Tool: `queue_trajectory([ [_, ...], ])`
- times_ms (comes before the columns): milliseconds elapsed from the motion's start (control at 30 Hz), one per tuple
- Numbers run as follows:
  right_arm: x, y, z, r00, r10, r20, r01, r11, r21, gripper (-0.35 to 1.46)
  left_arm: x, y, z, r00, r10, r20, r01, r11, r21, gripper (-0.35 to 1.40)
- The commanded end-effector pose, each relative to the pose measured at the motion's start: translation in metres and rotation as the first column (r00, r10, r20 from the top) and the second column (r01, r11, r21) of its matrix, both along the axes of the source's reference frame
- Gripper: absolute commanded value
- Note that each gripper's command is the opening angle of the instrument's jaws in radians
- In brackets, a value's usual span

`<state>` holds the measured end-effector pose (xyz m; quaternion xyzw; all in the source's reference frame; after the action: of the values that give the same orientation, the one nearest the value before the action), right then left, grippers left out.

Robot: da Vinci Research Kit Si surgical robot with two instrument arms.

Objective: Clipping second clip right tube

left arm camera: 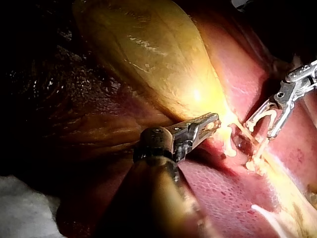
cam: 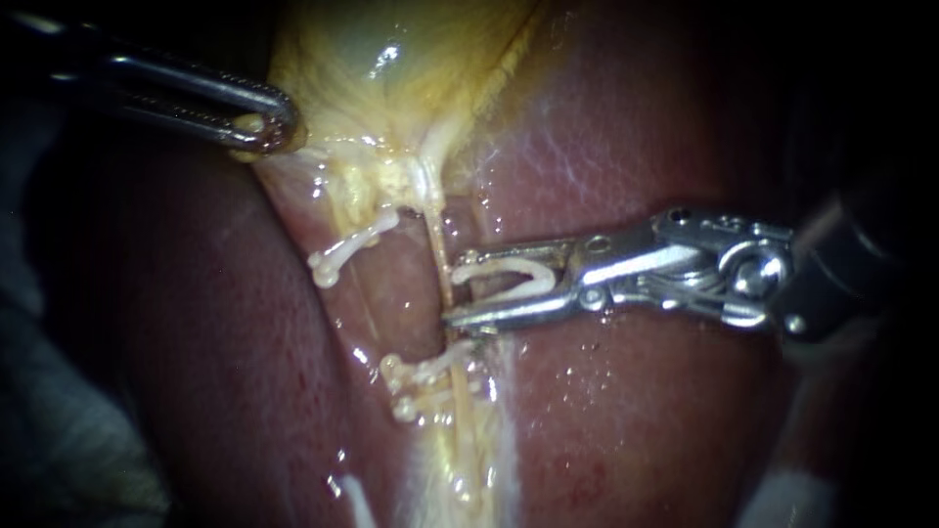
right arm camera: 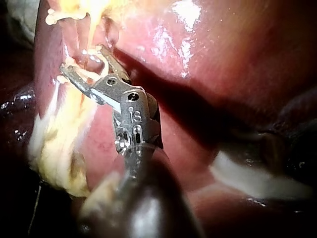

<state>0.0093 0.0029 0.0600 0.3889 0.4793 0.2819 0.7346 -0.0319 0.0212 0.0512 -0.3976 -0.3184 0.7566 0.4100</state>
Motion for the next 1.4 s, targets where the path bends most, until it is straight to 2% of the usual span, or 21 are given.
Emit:
queue_trajectory([
  [33,0.0,-0.0001,0.0001,0.9998,-0.018,-0.008,0.018,1.0,0.002,0.5,0.0,0.0,0.0,1.0,0.0,-0.001,0.0,1.0,0.0,-0.35],
  [133,0.0002,-0.0002,0.0002,0.9986,-0.052,-0.005,0.052,0.999,-0.001,0.5,0.0,0.0,0.0,1.0,0.0,-0.001,0.0,1.0,0.0,-0.35],
  [267,0.0004,-0.0002,0.0002,0.997,-0.076,0.015,0.076,0.997,0.016,0.49,0.0,0.0,0.0,1.0,-0.001,-0.001,0.001,1.0,-0.001,-0.35],
  [600,0.001,-0.0002,0.0006,0.9963,-0.069,0.05,0.066,0.995,0.072,0.48,-0.0001,-0.0001,0.0001,1.0,-0.001,-0.001,0.001,1.0,-0.001,-0.35],
  [800,0.0009,-0.0008,0.0016,0.9938,-0.078,0.079,0.071,0.993,0.089,0.48,-0.0002,-0.0001,0.0001,1.0,-0.001,-0.001,0.001,1.0,-0.001,-0.35],
  [1000,0.0,-0.0009,0.0024,0.9938,-0.078,0.079,0.07,0.993,0.096,0.49,-0.0002,-0.0001,0.0001,1.0,-0.001,-0.001,0.001,1.0,-0.001,-0.35],
  [1400,-0.0004,-0.0015,0.0056,0.9964,-0.044,0.073,0.033,0.989,0.147,0.5,-0.0002,-0.0001,0.0002,1.0,-0.001,-0.001,0.001,1.0,-0.002,-0.35],
])
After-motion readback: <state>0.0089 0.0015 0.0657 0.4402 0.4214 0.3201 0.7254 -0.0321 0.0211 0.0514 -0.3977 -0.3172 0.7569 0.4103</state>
